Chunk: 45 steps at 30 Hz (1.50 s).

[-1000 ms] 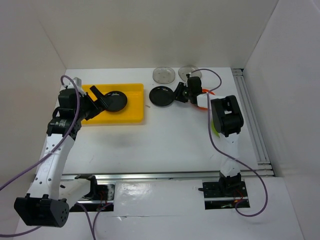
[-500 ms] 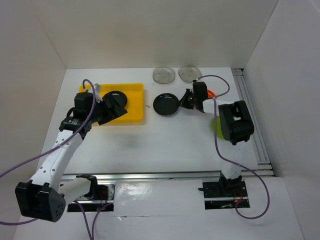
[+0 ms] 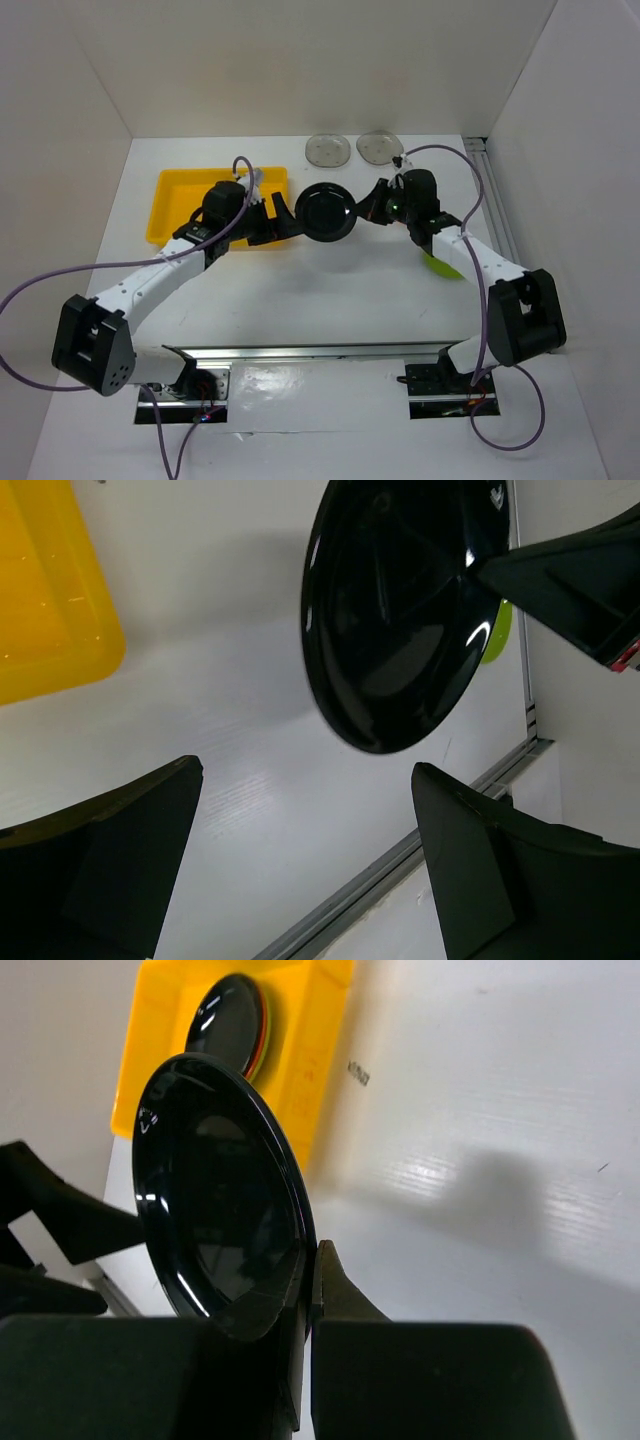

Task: Place the plates into the plastic bin on the countertop

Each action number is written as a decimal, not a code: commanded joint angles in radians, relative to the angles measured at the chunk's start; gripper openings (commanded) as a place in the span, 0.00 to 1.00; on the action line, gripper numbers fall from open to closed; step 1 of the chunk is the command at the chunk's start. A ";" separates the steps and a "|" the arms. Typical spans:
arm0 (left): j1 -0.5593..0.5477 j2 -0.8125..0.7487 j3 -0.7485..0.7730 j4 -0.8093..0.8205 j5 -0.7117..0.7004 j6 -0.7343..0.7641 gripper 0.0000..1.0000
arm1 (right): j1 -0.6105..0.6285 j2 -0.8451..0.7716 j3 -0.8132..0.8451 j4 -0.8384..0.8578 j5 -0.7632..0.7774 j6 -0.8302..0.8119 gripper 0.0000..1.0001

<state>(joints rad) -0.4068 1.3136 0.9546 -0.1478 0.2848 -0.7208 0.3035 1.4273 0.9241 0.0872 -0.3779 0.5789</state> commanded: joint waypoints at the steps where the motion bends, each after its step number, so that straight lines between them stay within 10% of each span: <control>1: -0.020 0.016 0.030 0.158 -0.001 -0.037 0.99 | 0.005 -0.048 -0.008 0.019 -0.087 -0.002 0.00; 7: -0.029 0.107 0.049 0.194 -0.012 -0.046 0.80 | 0.005 -0.085 -0.039 0.048 -0.176 0.033 0.00; 11: -0.029 0.128 0.021 0.244 -0.012 -0.046 0.45 | 0.005 -0.085 -0.048 0.057 -0.194 0.042 0.00; 14: -0.029 0.119 0.022 0.254 -0.071 -0.046 0.00 | 0.005 -0.085 -0.057 0.077 -0.194 0.042 0.01; 15: -0.029 0.102 0.023 0.219 -0.111 -0.046 0.00 | 0.005 -0.085 -0.068 0.077 -0.194 0.042 0.05; 18: 0.020 0.044 0.035 0.148 -0.223 -0.090 0.00 | 0.005 -0.116 -0.091 0.060 -0.107 0.042 0.82; 20: 0.130 0.035 0.048 0.058 -0.249 -0.149 0.00 | 0.005 -0.130 -0.114 0.034 -0.058 0.023 0.99; 31: 0.592 0.205 0.105 0.028 -0.173 -0.194 0.00 | -0.015 -0.278 -0.315 -0.004 0.105 0.013 0.99; 39: 0.637 0.394 0.159 0.102 -0.067 -0.151 0.00 | -0.090 -0.409 -0.311 0.043 0.019 -0.028 0.99; 43: 0.637 0.412 0.159 0.123 -0.039 -0.151 0.28 | -0.191 -0.303 -0.118 -0.062 0.112 -0.106 0.99; 45: 0.637 0.412 0.168 0.106 -0.039 -0.160 0.57 | -0.303 -0.188 -0.071 -0.066 0.044 -0.097 0.99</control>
<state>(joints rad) 0.2264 1.7329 1.0737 -0.0914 0.2085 -0.8841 0.1020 1.1419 0.7624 0.0387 -0.3195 0.5255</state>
